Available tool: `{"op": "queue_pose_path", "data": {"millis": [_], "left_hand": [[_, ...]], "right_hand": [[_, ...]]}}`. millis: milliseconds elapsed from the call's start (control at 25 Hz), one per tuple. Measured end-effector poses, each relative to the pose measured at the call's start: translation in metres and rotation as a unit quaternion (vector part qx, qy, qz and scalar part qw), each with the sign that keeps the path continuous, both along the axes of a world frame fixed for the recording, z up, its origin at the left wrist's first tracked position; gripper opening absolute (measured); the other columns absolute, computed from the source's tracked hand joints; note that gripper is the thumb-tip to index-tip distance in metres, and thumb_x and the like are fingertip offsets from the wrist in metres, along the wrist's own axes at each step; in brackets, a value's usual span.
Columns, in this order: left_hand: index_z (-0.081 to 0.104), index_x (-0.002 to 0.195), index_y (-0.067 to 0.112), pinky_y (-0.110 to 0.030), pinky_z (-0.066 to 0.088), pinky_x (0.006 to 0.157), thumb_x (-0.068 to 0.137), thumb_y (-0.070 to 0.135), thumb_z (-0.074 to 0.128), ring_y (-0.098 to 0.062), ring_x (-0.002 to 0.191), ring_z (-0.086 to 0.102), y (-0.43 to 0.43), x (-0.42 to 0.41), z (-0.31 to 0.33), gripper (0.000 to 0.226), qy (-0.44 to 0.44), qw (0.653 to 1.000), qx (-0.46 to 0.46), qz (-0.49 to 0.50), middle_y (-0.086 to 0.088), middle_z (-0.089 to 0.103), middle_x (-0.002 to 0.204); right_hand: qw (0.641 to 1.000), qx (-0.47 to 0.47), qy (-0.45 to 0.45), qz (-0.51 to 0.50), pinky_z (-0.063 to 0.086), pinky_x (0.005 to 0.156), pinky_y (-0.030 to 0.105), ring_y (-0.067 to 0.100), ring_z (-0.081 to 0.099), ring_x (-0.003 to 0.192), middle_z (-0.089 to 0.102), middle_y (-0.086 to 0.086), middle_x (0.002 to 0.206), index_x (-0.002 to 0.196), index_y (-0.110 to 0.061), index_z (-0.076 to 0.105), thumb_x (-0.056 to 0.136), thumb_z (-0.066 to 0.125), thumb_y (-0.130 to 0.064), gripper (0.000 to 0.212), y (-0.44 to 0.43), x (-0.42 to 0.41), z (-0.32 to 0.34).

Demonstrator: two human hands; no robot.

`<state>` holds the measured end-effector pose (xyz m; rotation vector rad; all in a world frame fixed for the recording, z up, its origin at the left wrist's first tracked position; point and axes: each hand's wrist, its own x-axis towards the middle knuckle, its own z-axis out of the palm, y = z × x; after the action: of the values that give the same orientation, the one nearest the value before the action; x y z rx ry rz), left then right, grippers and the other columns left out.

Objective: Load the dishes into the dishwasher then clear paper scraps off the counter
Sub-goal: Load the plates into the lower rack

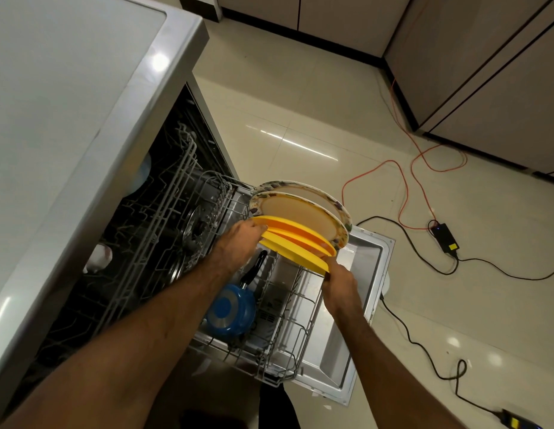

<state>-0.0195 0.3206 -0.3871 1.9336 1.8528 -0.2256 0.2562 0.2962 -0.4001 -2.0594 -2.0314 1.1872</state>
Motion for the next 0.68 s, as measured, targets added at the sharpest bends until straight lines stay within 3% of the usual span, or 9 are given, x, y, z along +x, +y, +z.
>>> {"op": "queue_pose_path", "data": {"millis": [120, 240, 320, 400, 520, 680], "left_hand": [[0.042, 0.152, 0.013, -0.048, 0.034, 0.116, 0.104, 0.031, 0.048, -0.036, 0.142, 0.036, 0.005, 0.004, -0.001, 0.051, -0.03, 0.996, -0.005, 0.079, -0.017, 0.036, 0.156], [0.049, 0.146, 0.017, -0.035, 0.047, 0.104, 0.098, 0.01, 0.06, -0.025, 0.126, 0.048, 0.002, 0.01, 0.007, 0.049, 0.014, 0.996, 0.012, 0.084, -0.015, 0.039, 0.144], [0.054, 0.14, 0.018, -0.032, 0.051, 0.098, 0.097, 0.008, 0.061, -0.021, 0.12, 0.052, -0.001, 0.007, 0.008, 0.044, 0.009, 0.996, -0.004, 0.092, -0.016, 0.04, 0.144], [0.057, 0.136, 0.018, -0.033, 0.054, 0.096, 0.099, 0.012, 0.059, -0.022, 0.115, 0.056, -0.002, 0.002, 0.007, 0.037, 0.021, 0.997, -0.011, 0.077, -0.016, 0.041, 0.143], [0.062, 0.131, 0.017, -0.037, 0.059, 0.088, 0.1, 0.017, 0.056, -0.02, 0.101, 0.057, -0.001, -0.007, 0.01, 0.031, 0.03, 0.997, 0.006, 0.072, -0.01, 0.046, 0.125], [0.062, 0.131, 0.016, -0.039, 0.06, 0.086, 0.099, 0.016, 0.058, -0.019, 0.098, 0.056, -0.004, -0.013, 0.016, 0.032, 0.029, 0.997, 0.001, 0.074, -0.007, 0.045, 0.121]], "right_hand": [[1.0, 0.005, -0.002, -0.013, 0.048, 0.071, 0.027, 0.011, 0.059, 0.079, 0.062, 0.001, 0.099, 0.133, -0.019, 0.055, 0.107, 0.05, -0.007, 0.028, -0.001, -0.004, -0.004], [0.999, 0.009, -0.037, -0.031, 0.055, 0.076, 0.033, 0.018, 0.062, 0.087, 0.065, 0.007, 0.106, 0.126, -0.015, 0.059, 0.106, 0.057, -0.016, 0.02, 0.0, -0.006, -0.008], [0.997, 0.012, -0.074, -0.026, 0.056, 0.079, 0.035, 0.022, 0.063, 0.092, 0.064, 0.009, 0.113, 0.125, -0.015, 0.06, 0.104, 0.061, -0.02, 0.022, 0.002, -0.005, -0.01], [0.996, 0.014, -0.084, -0.016, 0.056, 0.078, 0.034, 0.021, 0.062, 0.091, 0.063, 0.009, 0.114, 0.124, -0.016, 0.062, 0.104, 0.062, -0.022, 0.021, 0.004, -0.005, -0.011], [0.995, 0.063, -0.082, 0.007, 0.058, 0.079, 0.036, 0.022, 0.062, 0.092, 0.064, 0.009, 0.114, 0.124, -0.017, 0.065, 0.105, 0.059, -0.023, 0.021, 0.009, -0.006, -0.008], [0.988, 0.109, -0.097, 0.046, 0.059, 0.081, 0.042, 0.026, 0.063, 0.1, 0.064, 0.011, 0.119, 0.131, -0.019, 0.064, 0.105, 0.058, -0.029, 0.028, 0.016, -0.002, 0.002]]}}
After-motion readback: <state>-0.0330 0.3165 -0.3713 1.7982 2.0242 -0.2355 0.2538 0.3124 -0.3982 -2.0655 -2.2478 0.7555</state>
